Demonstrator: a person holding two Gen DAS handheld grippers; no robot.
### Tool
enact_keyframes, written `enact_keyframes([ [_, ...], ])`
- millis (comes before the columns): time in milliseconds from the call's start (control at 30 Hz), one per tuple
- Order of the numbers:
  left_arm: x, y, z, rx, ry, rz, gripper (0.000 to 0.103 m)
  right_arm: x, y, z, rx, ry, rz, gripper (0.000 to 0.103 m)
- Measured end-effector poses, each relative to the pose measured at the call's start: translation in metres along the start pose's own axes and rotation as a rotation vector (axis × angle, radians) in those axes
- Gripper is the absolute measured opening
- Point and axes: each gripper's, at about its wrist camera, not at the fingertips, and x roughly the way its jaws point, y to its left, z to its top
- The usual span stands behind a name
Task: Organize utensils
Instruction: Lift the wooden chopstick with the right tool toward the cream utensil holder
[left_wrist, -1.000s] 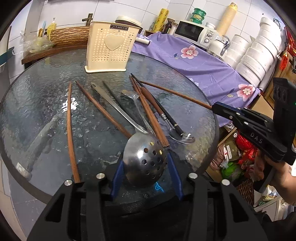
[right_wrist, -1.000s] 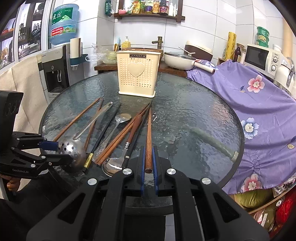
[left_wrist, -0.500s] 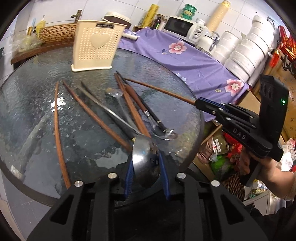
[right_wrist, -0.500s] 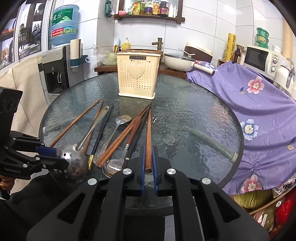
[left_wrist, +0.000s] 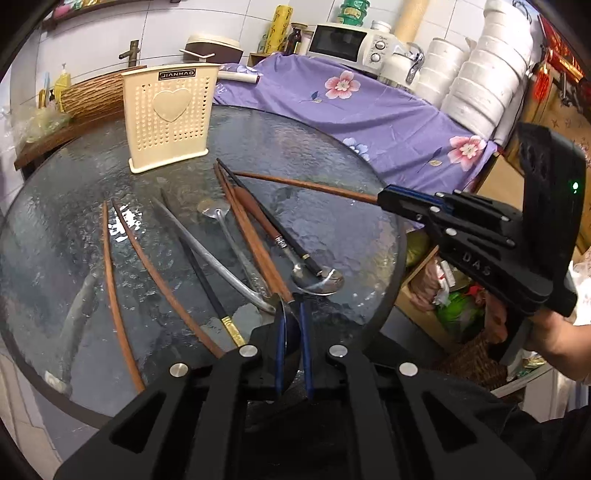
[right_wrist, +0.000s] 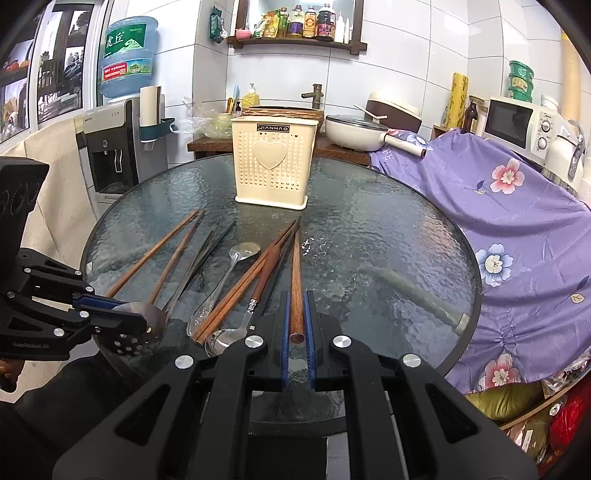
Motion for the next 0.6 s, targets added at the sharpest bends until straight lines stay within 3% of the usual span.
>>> enact_keyframes([
  [233, -0.015, -0.006, 0.007, 0.047, -0.03, 0.032, 0.007, -0.003, -0.001, 0.003, -0.002, -0.014, 0.003, 0.008],
  [600, -0.057, -0.009, 0.036, 0.087, -0.105, 0.015, 0.007, -0.03, -0.009, 0.035, -0.002, -0.081, 0.044, 0.008],
])
